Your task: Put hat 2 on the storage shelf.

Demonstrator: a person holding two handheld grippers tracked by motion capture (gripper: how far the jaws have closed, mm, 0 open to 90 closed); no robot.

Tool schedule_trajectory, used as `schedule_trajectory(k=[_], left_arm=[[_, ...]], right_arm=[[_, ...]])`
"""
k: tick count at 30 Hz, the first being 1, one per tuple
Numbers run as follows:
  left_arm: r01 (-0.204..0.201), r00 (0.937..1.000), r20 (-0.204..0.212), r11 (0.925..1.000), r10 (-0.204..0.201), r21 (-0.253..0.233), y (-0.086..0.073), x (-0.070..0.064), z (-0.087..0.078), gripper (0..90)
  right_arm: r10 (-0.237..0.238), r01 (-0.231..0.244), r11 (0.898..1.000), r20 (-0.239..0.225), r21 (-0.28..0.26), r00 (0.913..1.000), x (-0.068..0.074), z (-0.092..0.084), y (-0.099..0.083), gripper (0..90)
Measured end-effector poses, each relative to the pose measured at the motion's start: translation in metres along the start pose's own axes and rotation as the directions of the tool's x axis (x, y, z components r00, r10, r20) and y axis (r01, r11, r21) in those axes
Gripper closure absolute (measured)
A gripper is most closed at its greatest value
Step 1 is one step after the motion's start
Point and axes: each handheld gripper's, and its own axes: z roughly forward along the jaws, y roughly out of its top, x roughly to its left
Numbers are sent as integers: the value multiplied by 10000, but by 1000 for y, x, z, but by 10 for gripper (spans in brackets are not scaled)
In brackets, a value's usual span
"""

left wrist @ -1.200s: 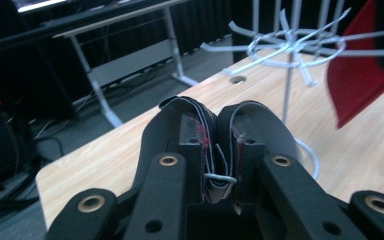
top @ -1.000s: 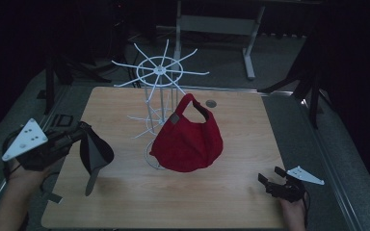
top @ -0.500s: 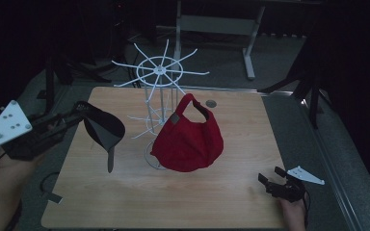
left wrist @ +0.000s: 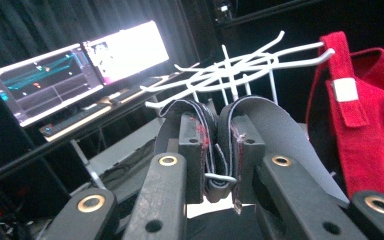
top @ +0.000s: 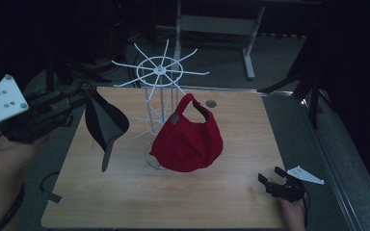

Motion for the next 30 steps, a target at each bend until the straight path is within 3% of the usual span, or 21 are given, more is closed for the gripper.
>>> schedule_trajectory(k=[5,10,18,24,30], left_arm=[[-60,9999,131,10000,61,-29,11,1,9,801],[-12,9995,318,9994,23,-355,22,0,18,801],[-378,9968,690,9988,400,-325,34,-14,34,801],[-218,9952,952,9994,241,-258,34,-16,44,801],[-85,9927,1199,9998,109,-203,22,-22,45,801]], right_arm=[[14,-14,10000,-1,24,10000,0,0,0,140],[9,-9,10000,0,36,10000,0,0,0,140],[-19,19,10000,10,73,10000,0,0,0,141],[-32,32,10000,-28,41,10000,0,0,0,141],[-23,24,10000,-53,53,10000,0,0,0,141]])
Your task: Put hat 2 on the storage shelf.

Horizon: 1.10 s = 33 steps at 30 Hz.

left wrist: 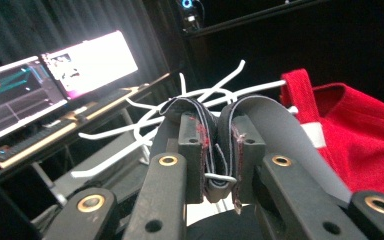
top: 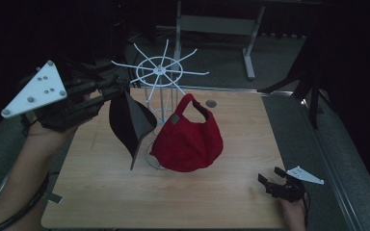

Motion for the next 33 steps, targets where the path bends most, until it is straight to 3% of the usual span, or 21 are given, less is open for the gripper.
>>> schedule_trajectory(k=[16,23,28,33], left_arm=[[609,9962,596,9976,-627,328,-33,-5,0,798],[1252,9878,909,9919,-1267,214,-41,0,-2,785],[1337,9849,1043,9899,-1380,470,-46,0,-1,709],[1607,9792,1152,9852,-1667,600,-57,1,-3,711]], right_arm=[[3,-3,10000,11,32,10000,0,0,0,141],[10,-10,10000,-4,7,10000,0,0,0,141],[11,-11,10000,-4,9,10000,0,0,0,141],[10,-10,10000,-12,1,10000,0,0,0,141]])
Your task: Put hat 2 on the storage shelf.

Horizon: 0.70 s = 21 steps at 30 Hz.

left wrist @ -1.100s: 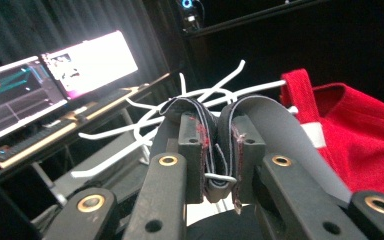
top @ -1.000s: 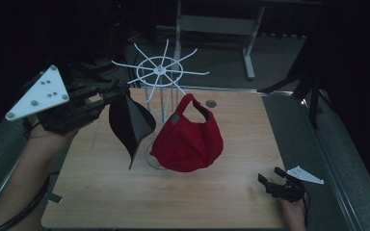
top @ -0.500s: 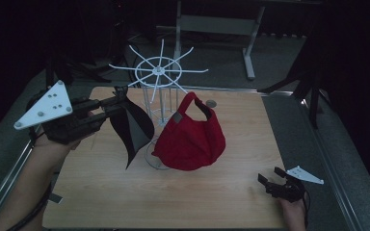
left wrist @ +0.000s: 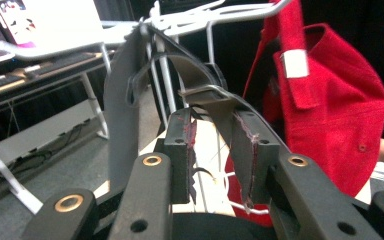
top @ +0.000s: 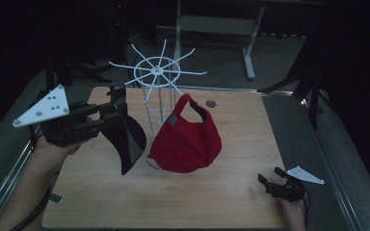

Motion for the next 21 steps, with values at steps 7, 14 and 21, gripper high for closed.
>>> schedule_trajectory(k=[7,14,21], left_arm=[[306,9995,87,9995,-307,62,-18,0,-6,711],[471,9988,116,9986,-474,248,-35,-4,-12,710],[738,9972,112,9964,-743,419,-56,-6,-15,711]], right_arm=[[-15,15,10000,-3,4,10000,0,0,0,141],[-18,18,10000,9,10,10000,0,0,0,141],[6,-6,10000,10,-8,10000,0,0,0,141]])
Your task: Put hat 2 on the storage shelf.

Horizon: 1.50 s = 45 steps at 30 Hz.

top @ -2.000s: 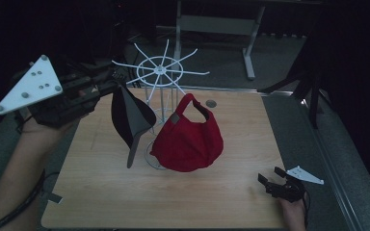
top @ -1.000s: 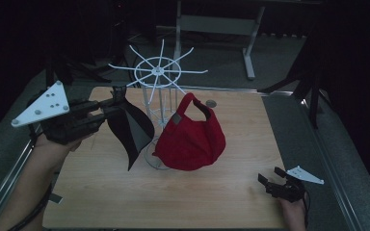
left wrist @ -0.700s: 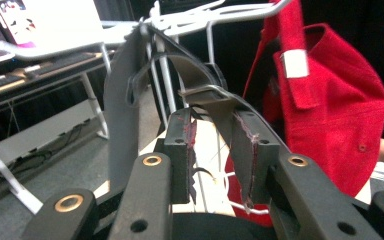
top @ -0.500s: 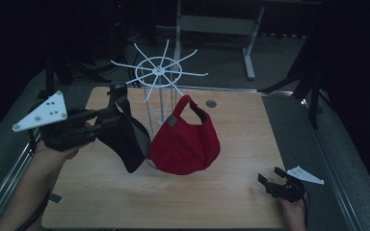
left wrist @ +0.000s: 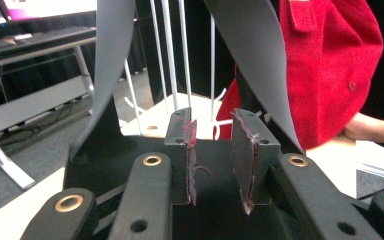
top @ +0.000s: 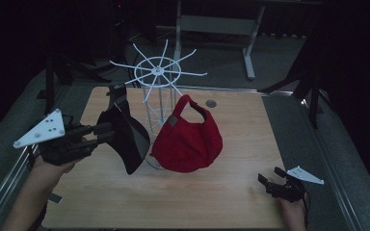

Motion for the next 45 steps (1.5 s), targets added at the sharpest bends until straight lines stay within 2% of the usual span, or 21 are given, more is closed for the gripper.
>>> schedule_trajectory(k=[9,14,22,27,28,32,34,37,40,41,43,45], left_arm=[[415,9991,-139,9987,-411,304,-33,0,1,694],[665,9973,-325,9975,-657,243,-55,-3,1,694],[854,9951,-556,9946,-821,591,-86,-6,4,678],[943,9933,-717,9944,-907,482,-107,-9,6,619],[879,9936,-757,9949,-841,494,-115,-11,8,590],[731,9933,-944,9955,-672,608,-125,-13,11,520],[872,9922,-945,9943,-812,609,-131,-13,13,469],[1295,9889,-827,9888,-1233,743,-143,-10,15,417],[1529,9855,-874,9845,-1454,861,-153,-10,17,372],[1691,9823,-970,9810,-1600,947,-158,-10,19,331],[1736,9788,-1305,9779,-1582,1167,-166,-10,23,258],[2082,9709,-1477,9689,-1882,1338,-174,-9,27,208]], right_arm=[[17,-17,10000,11,-13,10000,0,0,0,141],[-8,8,10000,22,-6,10000,0,0,0,141],[-4,4,10000,6,-18,10000,0,0,0,141],[32,-32,10000,-100,54,9999,0,0,0,141],[-6,6,10000,-45,37,10000,0,0,0,140],[-86,86,10000,47,43,10000,1,0,0,141],[-58,58,10000,57,12,10000,1,0,0,141],[-101,101,9999,72,-36,9999,1,0,0,141],[-90,90,9999,70,-63,9999,1,0,0,141],[-81,81,9999,70,-75,9999,1,0,0,141],[-80,80,9999,83,-83,9999,1,-1,0,141],[-92,92,10000,98,-30,9999,1,0,0,141]])
